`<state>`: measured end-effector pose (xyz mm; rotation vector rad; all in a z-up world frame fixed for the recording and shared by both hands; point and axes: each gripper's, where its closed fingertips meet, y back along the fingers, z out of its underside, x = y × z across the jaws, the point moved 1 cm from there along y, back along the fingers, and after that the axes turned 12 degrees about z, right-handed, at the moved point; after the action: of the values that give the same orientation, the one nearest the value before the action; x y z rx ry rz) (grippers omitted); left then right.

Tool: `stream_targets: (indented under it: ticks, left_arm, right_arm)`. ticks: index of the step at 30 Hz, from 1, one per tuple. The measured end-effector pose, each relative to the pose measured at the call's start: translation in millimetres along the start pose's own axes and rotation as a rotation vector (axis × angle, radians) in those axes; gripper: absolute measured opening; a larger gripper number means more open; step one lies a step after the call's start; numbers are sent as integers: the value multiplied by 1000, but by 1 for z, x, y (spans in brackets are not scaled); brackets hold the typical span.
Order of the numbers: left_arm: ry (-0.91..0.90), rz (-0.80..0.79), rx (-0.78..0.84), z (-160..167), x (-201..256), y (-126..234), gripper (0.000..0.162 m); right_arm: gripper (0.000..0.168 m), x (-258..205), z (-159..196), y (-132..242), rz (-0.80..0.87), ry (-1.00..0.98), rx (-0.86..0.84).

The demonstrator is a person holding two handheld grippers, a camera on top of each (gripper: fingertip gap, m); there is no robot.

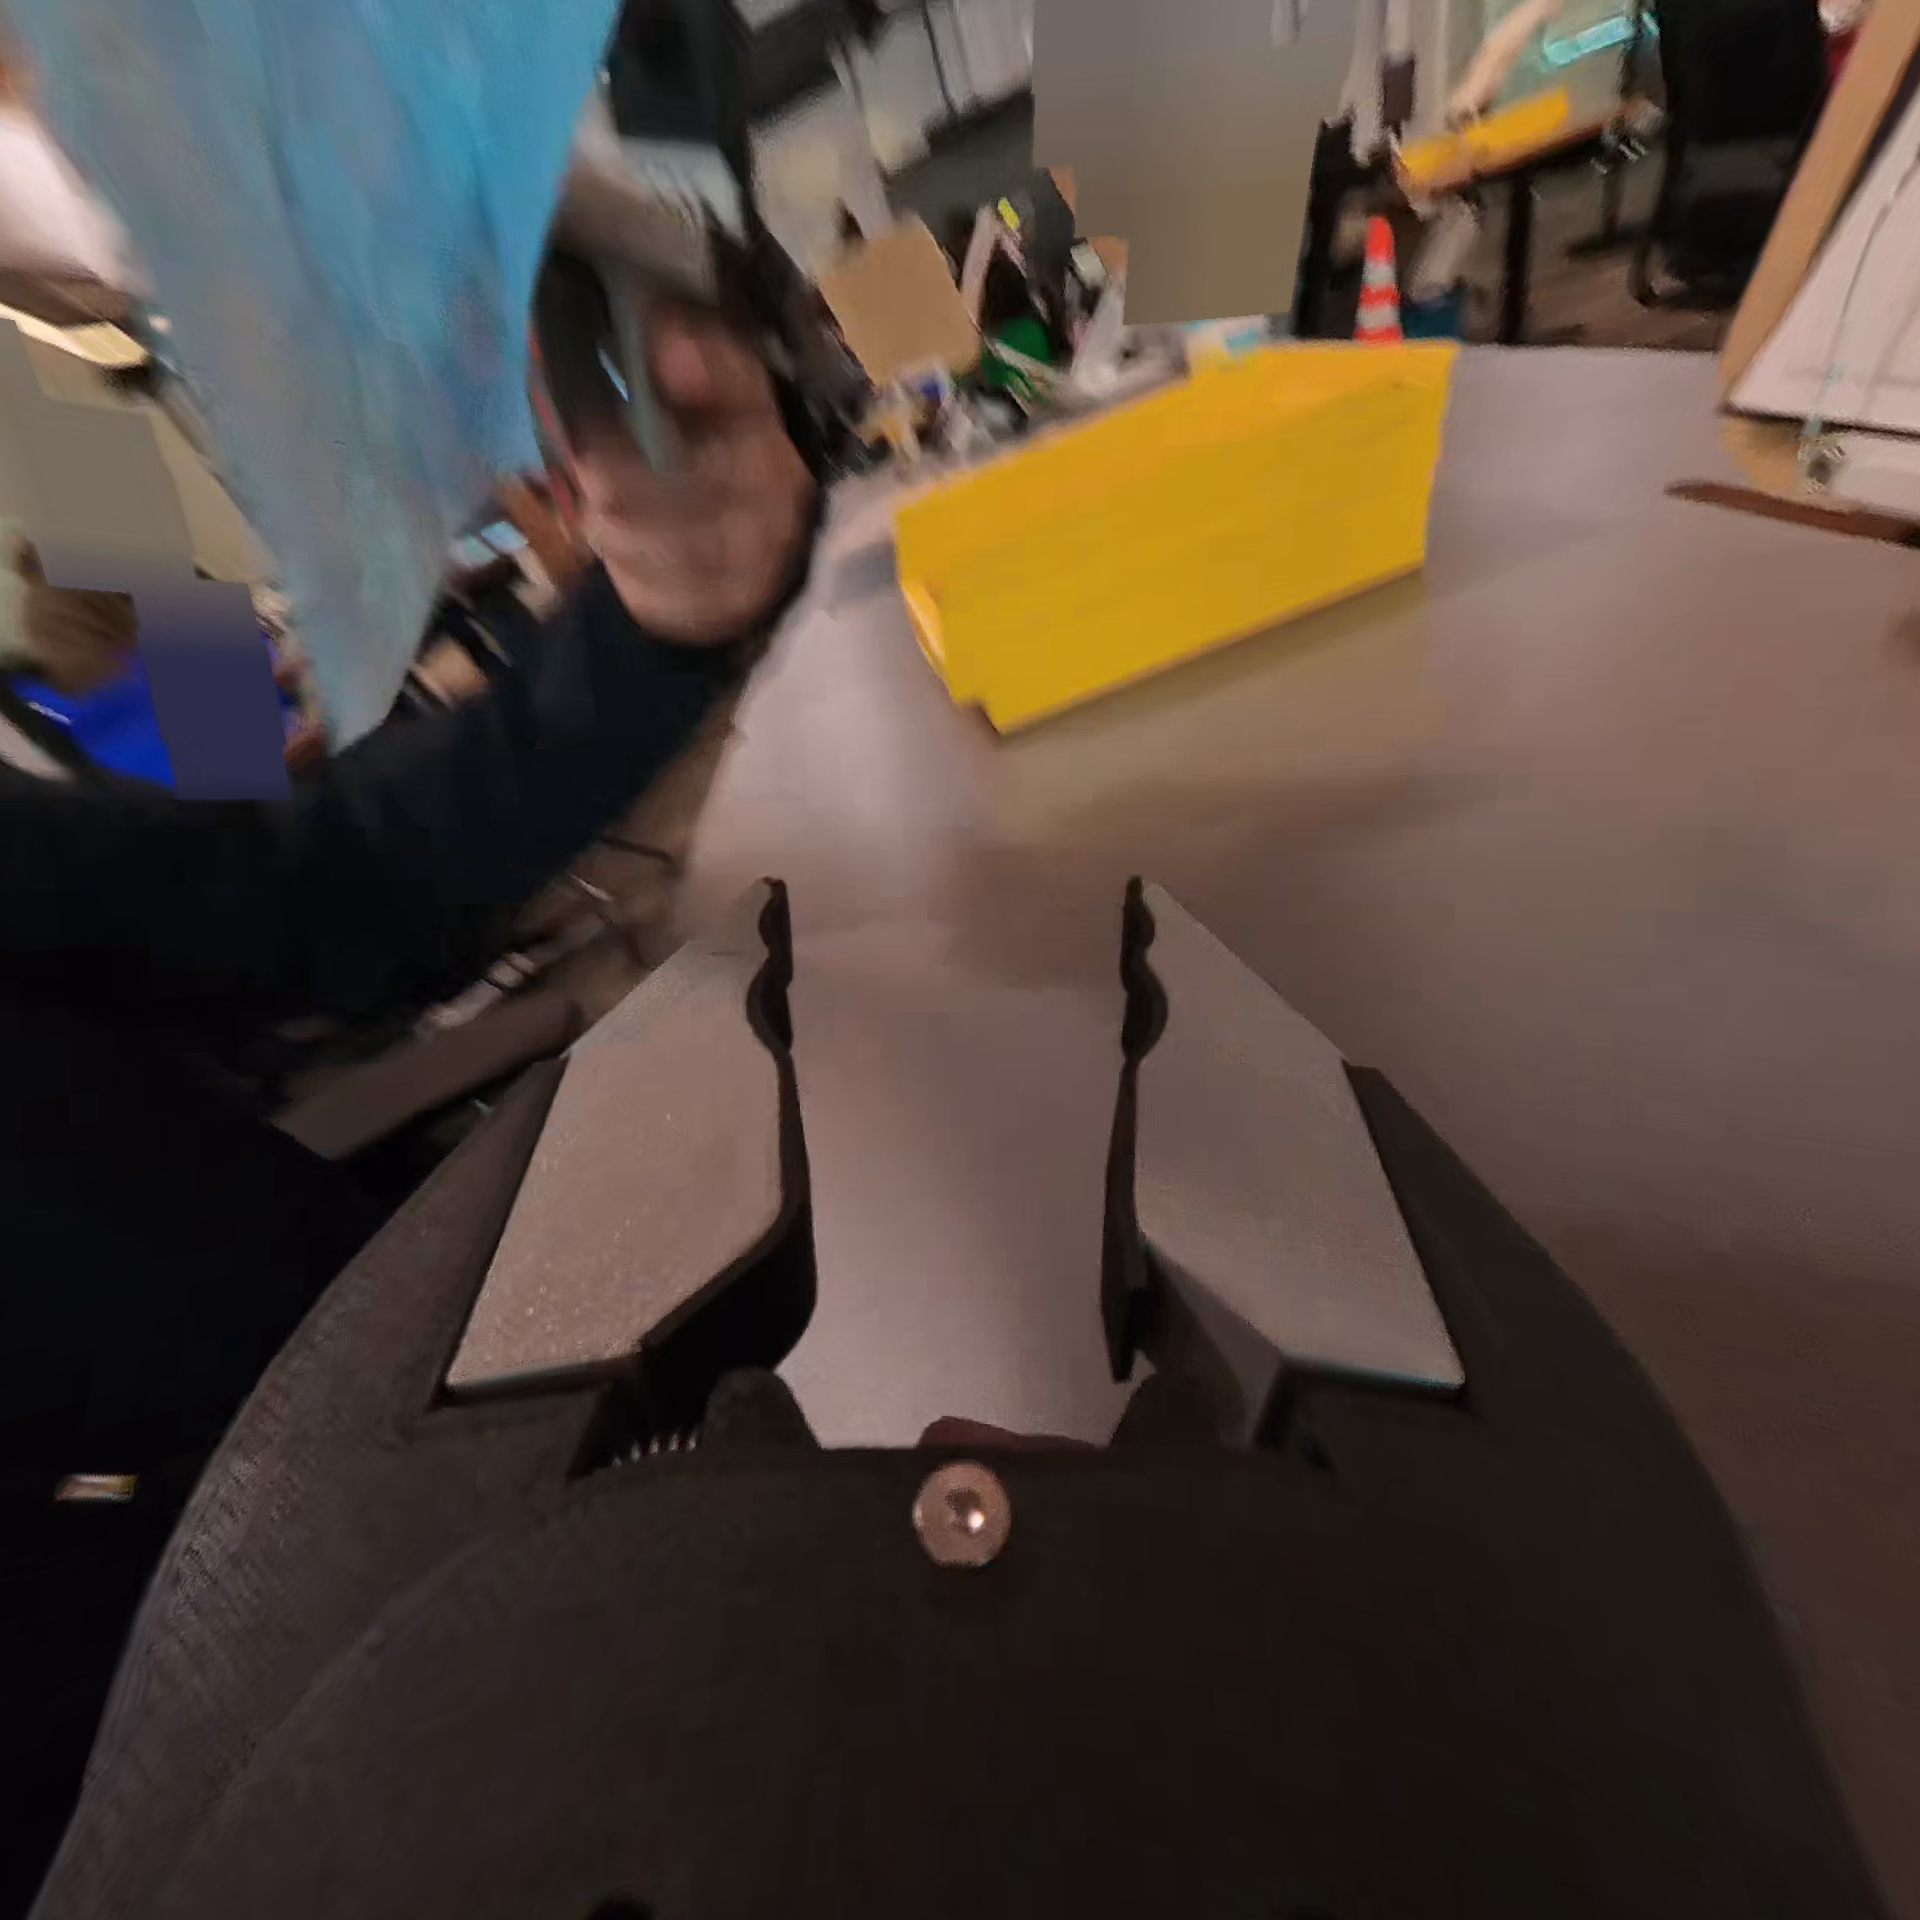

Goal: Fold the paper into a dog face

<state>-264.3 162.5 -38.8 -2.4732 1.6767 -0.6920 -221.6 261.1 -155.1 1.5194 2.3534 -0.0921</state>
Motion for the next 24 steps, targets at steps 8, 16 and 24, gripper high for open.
stream_targets:
  ticks: [8,16,24]
  left_arm:
    - [131,391,160,46,-28,-18,0]
    - [128,246,-3,84,-64,-36,0]
    - [242,-10,-53,104,-108,-32,36]
  right_arm:
    - [54,-25,-58,48,-285,-155,326]
    - [51,-41,-44,26,-285,-69,246]
    - [0,-12,-24,14,-132,-63,141]
